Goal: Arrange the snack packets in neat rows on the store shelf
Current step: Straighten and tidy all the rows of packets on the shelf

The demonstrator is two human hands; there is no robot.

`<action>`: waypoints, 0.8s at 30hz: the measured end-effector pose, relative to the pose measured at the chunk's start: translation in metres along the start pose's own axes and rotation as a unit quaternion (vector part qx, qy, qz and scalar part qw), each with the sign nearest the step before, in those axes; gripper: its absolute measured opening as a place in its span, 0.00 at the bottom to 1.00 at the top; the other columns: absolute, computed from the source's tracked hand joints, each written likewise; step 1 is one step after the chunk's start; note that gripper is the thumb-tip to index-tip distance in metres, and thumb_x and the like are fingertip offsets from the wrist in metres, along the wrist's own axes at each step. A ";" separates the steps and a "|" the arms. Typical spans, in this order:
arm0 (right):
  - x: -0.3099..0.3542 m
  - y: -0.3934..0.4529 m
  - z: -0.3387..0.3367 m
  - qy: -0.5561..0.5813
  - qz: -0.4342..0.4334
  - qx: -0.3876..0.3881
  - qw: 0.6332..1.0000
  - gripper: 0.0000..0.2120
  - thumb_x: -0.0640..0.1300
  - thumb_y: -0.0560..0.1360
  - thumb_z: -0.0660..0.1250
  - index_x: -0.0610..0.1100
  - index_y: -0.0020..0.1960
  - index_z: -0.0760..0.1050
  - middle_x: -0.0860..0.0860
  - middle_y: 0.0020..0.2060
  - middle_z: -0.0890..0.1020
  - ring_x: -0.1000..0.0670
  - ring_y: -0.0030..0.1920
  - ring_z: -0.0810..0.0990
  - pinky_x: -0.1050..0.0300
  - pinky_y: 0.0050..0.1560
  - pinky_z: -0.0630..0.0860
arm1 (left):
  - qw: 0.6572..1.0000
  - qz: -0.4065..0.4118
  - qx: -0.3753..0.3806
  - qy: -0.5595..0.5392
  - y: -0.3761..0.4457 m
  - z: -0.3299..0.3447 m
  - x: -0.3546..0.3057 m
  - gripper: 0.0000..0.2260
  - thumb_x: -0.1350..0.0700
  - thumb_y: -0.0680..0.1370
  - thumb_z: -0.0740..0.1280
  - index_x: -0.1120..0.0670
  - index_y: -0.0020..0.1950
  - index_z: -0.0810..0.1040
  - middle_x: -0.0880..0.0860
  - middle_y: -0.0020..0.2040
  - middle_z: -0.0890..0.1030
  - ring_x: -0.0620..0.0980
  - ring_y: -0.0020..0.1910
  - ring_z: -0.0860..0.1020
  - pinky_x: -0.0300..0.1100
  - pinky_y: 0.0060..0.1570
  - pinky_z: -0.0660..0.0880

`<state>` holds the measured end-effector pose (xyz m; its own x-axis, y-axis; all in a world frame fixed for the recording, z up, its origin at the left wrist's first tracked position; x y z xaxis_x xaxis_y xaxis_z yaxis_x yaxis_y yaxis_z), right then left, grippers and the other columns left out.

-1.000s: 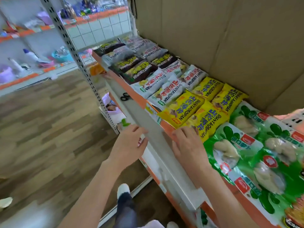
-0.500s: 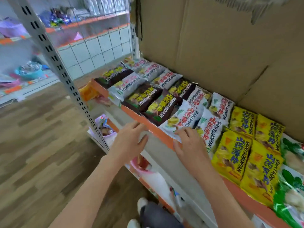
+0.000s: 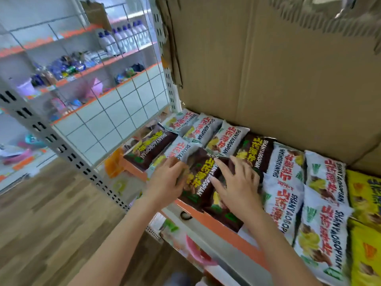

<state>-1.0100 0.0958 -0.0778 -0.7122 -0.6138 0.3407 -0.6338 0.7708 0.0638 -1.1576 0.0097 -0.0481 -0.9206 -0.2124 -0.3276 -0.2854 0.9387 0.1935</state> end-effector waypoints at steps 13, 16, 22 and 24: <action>0.054 0.042 0.007 0.009 0.029 -0.001 1.000 0.23 0.58 0.78 0.55 0.49 0.69 0.65 0.52 0.73 0.57 0.50 0.74 0.50 0.50 0.73 0.48 | 0.998 0.022 0.016 0.051 0.068 0.004 0.076 0.20 0.45 0.77 0.52 0.51 0.61 0.76 0.55 0.61 0.73 0.59 0.60 0.69 0.55 0.57 0.68; 0.083 0.055 0.021 0.068 -0.001 0.008 0.998 0.23 0.55 0.78 0.59 0.50 0.71 0.64 0.50 0.72 0.58 0.48 0.72 0.56 0.50 0.71 0.59 | 0.992 -0.075 0.039 0.090 0.078 -0.002 0.117 0.21 0.51 0.75 0.62 0.49 0.69 0.68 0.57 0.67 0.66 0.60 0.66 0.62 0.54 0.63 0.61; 0.104 0.060 0.059 0.034 0.020 0.103 0.994 0.25 0.62 0.78 0.52 0.60 0.73 0.52 0.48 0.75 0.46 0.42 0.69 0.62 0.49 0.66 0.61 | 0.986 -0.108 0.115 0.053 0.075 0.002 0.153 0.34 0.43 0.73 0.67 0.40 0.73 0.52 0.55 0.61 0.66 0.56 0.57 0.73 0.49 0.52 0.74; 0.106 0.062 0.056 0.048 0.025 0.102 0.993 0.25 0.62 0.77 0.54 0.60 0.72 0.54 0.49 0.74 0.47 0.44 0.71 0.57 0.49 0.68 0.59 | 0.993 -0.093 0.071 0.008 0.075 -0.008 0.150 0.33 0.47 0.73 0.68 0.42 0.73 0.56 0.55 0.58 0.68 0.56 0.52 0.75 0.49 0.48 0.76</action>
<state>-1.1419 0.0685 -0.0906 -0.7191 -0.5484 0.4269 -0.6527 0.7438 -0.1440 -1.3194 0.0465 -0.0751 -0.8604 -0.3881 -0.3303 -0.4108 0.9117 -0.0011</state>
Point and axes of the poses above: each hand's wrist, its own y-axis towards the middle knuckle, its own z-axis out of the palm, x = y × z, the point moved 8 cm from there along y, towards the middle knuckle
